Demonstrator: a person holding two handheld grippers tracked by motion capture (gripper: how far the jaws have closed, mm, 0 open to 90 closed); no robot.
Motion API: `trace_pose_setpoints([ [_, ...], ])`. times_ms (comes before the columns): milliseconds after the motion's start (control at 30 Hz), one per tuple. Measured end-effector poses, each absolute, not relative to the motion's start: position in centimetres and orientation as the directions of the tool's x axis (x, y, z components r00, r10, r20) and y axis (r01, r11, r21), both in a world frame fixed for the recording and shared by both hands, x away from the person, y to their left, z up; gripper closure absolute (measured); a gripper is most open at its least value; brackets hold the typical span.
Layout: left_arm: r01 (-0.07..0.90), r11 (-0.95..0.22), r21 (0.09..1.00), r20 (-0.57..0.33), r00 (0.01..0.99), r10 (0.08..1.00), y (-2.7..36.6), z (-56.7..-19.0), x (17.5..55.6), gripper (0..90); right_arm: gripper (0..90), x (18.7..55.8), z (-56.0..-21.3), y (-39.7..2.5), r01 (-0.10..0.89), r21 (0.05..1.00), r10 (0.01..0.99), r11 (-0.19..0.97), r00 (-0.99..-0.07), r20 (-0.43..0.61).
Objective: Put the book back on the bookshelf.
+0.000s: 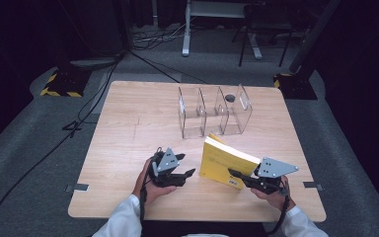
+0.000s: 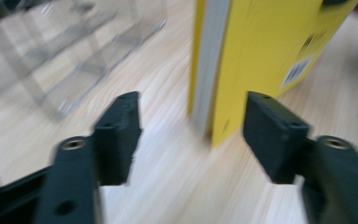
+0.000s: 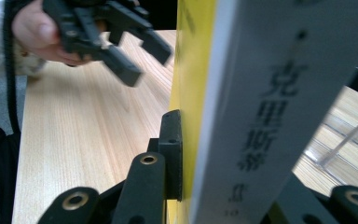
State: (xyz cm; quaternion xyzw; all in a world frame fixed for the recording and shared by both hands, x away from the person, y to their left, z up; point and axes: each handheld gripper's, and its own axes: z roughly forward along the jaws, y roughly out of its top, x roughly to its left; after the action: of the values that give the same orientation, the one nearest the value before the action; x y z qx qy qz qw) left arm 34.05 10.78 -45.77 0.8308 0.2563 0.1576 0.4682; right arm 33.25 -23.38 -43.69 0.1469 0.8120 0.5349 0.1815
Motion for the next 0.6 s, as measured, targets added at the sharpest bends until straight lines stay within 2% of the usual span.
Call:
trace_pose_setpoints([
  [233,0.367,-0.472,0.802,0.054,0.743,0.667,14.9,-46.9,32.1,24.5,76.0,33.4,-43.6,-23.8,0.057,0.926,0.457,0.374,-0.880,-0.131],
  [600,0.475,-0.506,0.720,0.041,0.699,0.714,19.0,-48.9,31.2,16.9,76.1,33.8,-43.3,-25.1,0.073,0.928,0.520,0.365,-0.843,-0.138],
])
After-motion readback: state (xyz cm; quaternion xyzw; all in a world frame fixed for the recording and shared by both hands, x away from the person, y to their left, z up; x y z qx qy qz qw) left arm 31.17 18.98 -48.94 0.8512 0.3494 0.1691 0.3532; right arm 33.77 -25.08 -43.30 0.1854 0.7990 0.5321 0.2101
